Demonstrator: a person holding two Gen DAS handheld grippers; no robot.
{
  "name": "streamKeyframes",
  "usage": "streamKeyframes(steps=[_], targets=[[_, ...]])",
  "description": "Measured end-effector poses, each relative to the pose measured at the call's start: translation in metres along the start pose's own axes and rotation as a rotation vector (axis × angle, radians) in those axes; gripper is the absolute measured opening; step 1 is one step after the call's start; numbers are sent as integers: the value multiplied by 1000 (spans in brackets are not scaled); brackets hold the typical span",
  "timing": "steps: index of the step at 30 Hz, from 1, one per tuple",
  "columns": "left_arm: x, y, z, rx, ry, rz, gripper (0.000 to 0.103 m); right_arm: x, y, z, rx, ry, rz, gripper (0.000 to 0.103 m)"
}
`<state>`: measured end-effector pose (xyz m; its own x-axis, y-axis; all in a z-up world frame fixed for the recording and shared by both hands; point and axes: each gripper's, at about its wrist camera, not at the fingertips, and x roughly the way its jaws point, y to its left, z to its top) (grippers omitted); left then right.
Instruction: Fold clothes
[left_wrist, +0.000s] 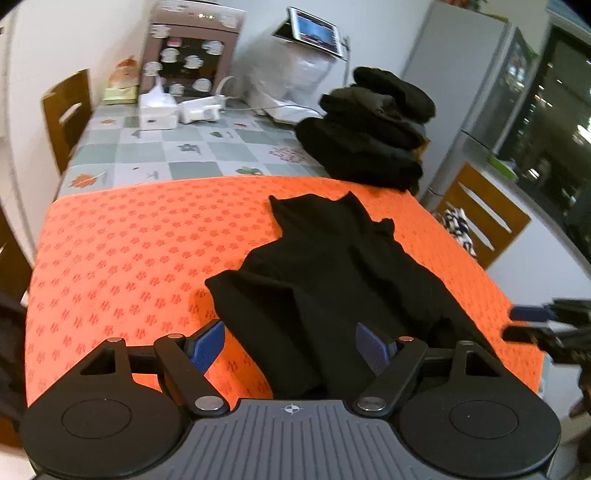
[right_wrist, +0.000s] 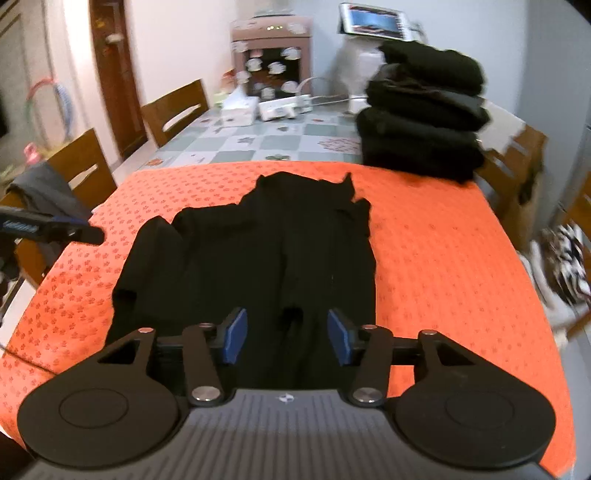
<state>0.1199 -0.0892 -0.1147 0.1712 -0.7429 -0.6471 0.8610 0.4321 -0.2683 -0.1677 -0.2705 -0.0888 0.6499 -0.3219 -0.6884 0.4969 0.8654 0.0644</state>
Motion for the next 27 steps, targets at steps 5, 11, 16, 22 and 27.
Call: streamKeyframes(steps=[5,11,16,22,27], targets=[[13,18,4,42,30,-52,79,-26,29,-40,91,-31,-74,61],[30,38,4,70,28,-76,70,-47,65,-86,222,-45,-173,61],[51,53,8,34,45,-79,63,-56,103,-124,269,-29,-211,61],[76,65,16,-7,61,-85,63,-53,152,-153,272,-1,-192,61],[89,67,16,-8,93,-113,63,-38,187,-156,207,30,-184,61]])
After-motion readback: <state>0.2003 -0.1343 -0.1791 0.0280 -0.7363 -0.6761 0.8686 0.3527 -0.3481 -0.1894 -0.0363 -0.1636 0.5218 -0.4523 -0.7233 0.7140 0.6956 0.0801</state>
